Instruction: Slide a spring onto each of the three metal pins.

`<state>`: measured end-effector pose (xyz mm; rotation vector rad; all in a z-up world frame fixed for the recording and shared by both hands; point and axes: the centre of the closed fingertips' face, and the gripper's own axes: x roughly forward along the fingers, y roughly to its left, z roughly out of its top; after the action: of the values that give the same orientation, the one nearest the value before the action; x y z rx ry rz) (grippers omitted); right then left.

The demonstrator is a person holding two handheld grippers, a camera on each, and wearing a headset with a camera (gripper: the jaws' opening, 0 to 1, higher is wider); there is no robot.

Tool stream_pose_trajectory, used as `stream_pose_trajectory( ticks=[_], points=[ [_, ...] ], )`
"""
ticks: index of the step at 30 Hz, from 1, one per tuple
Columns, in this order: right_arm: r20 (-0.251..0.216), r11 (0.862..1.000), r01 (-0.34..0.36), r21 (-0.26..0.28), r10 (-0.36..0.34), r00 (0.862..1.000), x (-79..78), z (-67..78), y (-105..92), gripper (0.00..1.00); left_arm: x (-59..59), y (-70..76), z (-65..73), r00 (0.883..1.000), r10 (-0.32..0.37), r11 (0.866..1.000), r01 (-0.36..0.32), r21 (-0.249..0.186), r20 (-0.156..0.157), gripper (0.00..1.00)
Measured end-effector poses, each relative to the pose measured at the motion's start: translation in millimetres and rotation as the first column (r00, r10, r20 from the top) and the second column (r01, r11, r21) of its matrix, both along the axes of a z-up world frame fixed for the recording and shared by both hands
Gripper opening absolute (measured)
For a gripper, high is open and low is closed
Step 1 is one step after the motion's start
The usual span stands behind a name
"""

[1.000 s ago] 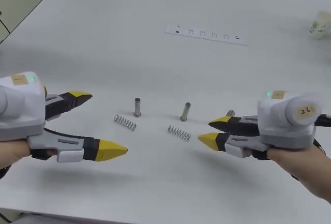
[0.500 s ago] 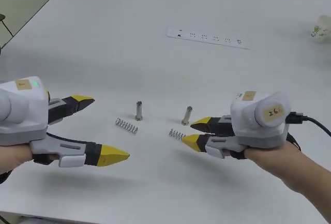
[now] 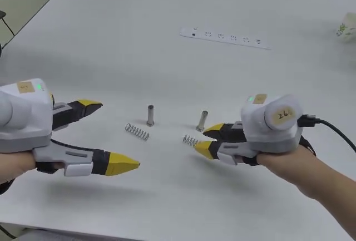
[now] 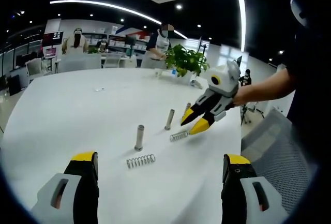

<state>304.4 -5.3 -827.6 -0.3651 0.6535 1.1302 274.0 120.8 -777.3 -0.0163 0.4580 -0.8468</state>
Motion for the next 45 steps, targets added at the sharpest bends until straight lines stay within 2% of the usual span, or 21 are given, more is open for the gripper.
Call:
stream_pose_trajectory(
  ticks=[18,28,32,36,45],
  points=[
    [-0.009,0.999,0.0,-0.051,0.0,1.0,4.0,-22.2,0.6,0.14,-1.9,3.0,-2.8,1.0,0.002,1.0,-0.002,0.002,-0.007,0.97],
    [-0.002,0.998,-0.02,-0.062,0.02,1.0,2.6,-27.2,-1.7,0.09,-3.4,2.9,-4.4,1.0,0.001,1.0,-0.001,-0.001,-0.014,0.97],
    [0.006,0.997,-0.032,-0.066,0.032,0.999,0.5,-25.2,-2.1,0.09,-4.3,0.9,-5.1,1.0,-0.005,1.0,0.005,0.002,-0.015,0.97],
    [0.006,0.998,-0.04,-0.048,0.04,0.999,-3.8,-16.3,-2.9,0.08,-7.1,-3.7,-0.9,1.0,-0.02,1.0,0.02,-0.002,-0.008,0.96],
    [0.043,0.998,-0.064,-0.029,0.065,0.997,-7.8,8.6,-16.3,0.08,-12.2,-12.0,1.7,0.998,-0.059,0.998,0.059,0.016,0.0,0.94]
  ],
)
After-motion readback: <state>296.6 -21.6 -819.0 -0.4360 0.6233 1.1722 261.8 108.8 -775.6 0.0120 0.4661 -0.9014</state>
